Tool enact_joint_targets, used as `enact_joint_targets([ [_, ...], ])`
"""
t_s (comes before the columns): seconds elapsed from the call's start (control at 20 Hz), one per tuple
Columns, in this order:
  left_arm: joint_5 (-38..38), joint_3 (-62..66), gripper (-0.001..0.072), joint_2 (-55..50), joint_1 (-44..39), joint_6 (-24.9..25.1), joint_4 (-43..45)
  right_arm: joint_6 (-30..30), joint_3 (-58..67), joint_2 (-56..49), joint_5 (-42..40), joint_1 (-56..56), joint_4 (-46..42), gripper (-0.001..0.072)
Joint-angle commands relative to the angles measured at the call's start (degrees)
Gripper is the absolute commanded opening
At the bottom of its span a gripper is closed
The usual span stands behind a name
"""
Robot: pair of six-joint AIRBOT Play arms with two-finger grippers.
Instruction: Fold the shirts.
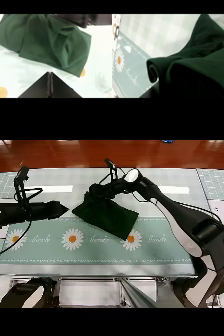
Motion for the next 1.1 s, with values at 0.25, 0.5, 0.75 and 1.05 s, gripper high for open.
enact_joint_targets([
  [0.25,6.36,2.64,0.0014,-3.15,5.51,-0.94,2.54,0.35,1.73,-0.26,14.62,-3.93,2.36,0.0415],
  [0.5,-1.92,14.12,0.0015,-0.55,16.85,0.26,1.81,-0.87,1.16,15.02,36.48,-20.41,-9.81,0.0408],
  [0.75,-3.52,2.14,0.0014,11.02,16.24,0.15,1.11,7.26,-25.14,42.4,24.13,-31.34,-41.31,0.0409],
  [1.05,-3.78,-15.26,0.0015,18.95,10.88,-2.45,0.11,6.8,-64.28,53.7,-2.6,-29.79,-15.56,0.0419],
])
